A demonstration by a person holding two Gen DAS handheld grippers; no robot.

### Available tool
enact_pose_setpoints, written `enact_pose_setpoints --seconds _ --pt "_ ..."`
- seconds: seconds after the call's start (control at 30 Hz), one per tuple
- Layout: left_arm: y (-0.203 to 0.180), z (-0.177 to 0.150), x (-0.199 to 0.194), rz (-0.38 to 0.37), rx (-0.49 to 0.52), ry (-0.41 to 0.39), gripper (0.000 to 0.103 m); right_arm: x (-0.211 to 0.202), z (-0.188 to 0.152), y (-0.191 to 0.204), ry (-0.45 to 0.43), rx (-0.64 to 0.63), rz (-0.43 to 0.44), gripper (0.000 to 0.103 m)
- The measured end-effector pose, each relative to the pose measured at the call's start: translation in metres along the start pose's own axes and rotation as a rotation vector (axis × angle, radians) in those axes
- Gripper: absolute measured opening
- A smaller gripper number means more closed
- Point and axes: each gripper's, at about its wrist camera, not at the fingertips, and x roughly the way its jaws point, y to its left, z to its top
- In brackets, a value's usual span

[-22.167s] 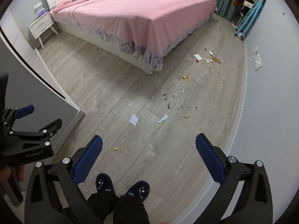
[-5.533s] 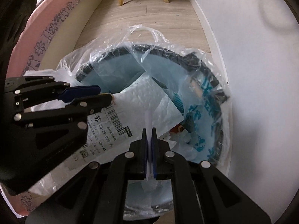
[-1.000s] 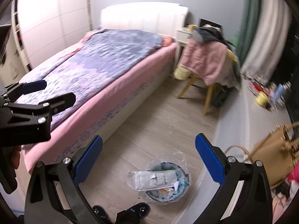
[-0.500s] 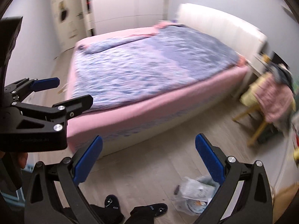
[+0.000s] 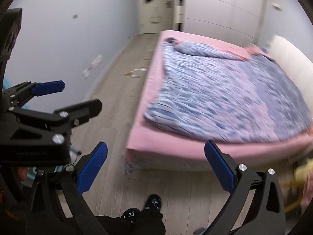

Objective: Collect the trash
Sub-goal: 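Carry both open tools toward the litter on the floor beside the pink bed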

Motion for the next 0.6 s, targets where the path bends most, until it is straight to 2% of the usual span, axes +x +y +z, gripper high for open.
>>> enact_pose_setpoints --seconds 0.1,0.23,0.43,0.6 --pt "0.025 0.008 0.003 0.085 -0.073 0.001 0.097 0.017 0.027 0.005 -0.013 -0.068 0.078 0.097" --pt "0.069 0.023 0.002 0.169 -0.255 0.011 0.097 0.032 0.064 0.017 -0.035 -0.165 0.152 0.097" --pt "0.111 0.033 -0.005 0.294 -0.366 -0.007 0.097 0.068 0.109 0.050 -0.042 -0.280 0.261 0.097" --pt "0.156 0.029 -0.004 0.370 -0.432 0.000 0.097 0.088 0.130 0.086 -0.026 -0.312 0.333 0.097"
